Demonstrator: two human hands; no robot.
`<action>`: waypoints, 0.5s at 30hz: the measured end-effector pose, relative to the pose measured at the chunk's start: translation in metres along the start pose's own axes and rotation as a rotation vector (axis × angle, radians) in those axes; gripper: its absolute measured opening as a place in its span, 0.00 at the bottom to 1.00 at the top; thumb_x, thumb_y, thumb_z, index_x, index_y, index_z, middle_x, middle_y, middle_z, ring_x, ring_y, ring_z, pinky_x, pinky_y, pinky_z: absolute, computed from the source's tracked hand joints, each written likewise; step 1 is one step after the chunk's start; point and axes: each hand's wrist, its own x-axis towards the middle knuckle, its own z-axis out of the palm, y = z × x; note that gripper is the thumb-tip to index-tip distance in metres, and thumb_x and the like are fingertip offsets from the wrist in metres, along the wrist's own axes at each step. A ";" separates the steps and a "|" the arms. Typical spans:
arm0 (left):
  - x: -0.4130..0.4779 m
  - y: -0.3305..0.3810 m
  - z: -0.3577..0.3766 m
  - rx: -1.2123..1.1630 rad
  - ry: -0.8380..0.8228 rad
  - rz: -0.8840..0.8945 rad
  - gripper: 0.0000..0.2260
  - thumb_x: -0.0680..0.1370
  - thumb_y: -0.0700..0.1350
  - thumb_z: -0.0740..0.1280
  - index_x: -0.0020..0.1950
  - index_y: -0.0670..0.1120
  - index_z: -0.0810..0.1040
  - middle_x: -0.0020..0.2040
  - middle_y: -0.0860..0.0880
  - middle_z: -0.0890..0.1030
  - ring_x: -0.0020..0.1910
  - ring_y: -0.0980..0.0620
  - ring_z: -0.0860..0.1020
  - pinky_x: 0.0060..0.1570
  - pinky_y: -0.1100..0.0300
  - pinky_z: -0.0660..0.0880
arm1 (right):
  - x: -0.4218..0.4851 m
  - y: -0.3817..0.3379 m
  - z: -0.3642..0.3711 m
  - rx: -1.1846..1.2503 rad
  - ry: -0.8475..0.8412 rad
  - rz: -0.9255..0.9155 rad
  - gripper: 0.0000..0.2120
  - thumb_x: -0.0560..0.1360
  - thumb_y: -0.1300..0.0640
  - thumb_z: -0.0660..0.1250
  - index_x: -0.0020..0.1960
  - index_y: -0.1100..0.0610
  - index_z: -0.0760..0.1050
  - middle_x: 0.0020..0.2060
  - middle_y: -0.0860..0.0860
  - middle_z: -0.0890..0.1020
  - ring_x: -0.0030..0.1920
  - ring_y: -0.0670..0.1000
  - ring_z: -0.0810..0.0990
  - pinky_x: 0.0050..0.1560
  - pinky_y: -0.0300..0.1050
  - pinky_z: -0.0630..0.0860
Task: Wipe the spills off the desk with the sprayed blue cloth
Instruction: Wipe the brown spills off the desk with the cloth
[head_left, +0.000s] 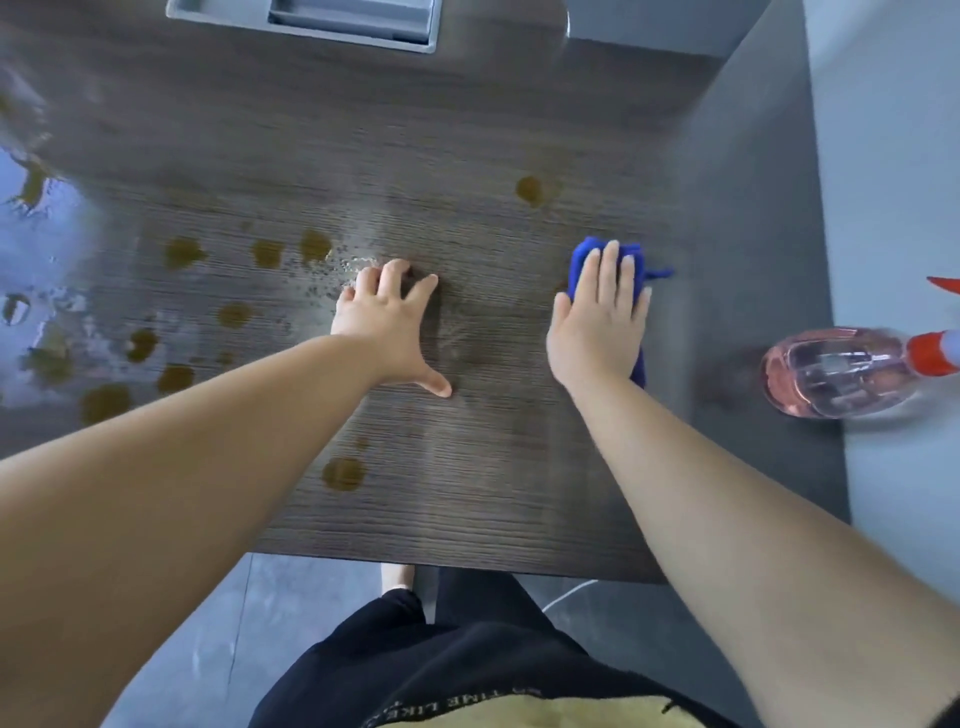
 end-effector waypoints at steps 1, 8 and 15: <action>0.000 0.001 0.001 -0.009 -0.002 -0.005 0.57 0.58 0.69 0.74 0.77 0.54 0.48 0.75 0.47 0.50 0.74 0.42 0.51 0.71 0.46 0.57 | -0.009 -0.010 0.004 -0.007 -0.008 -0.116 0.28 0.82 0.49 0.49 0.77 0.58 0.46 0.77 0.53 0.47 0.77 0.54 0.46 0.75 0.55 0.44; 0.003 0.001 0.002 -0.043 -0.014 -0.023 0.57 0.57 0.69 0.75 0.77 0.55 0.48 0.75 0.48 0.50 0.73 0.43 0.51 0.71 0.47 0.56 | -0.024 0.042 0.002 -0.093 -0.067 -0.673 0.26 0.79 0.51 0.49 0.75 0.58 0.59 0.75 0.53 0.61 0.74 0.55 0.59 0.71 0.58 0.57; 0.004 0.002 -0.001 -0.027 -0.034 -0.036 0.58 0.56 0.69 0.74 0.77 0.55 0.48 0.75 0.47 0.49 0.74 0.42 0.50 0.71 0.46 0.56 | 0.018 -0.019 -0.001 -0.044 -0.020 -0.194 0.29 0.81 0.48 0.50 0.77 0.59 0.46 0.77 0.54 0.46 0.77 0.54 0.45 0.74 0.56 0.44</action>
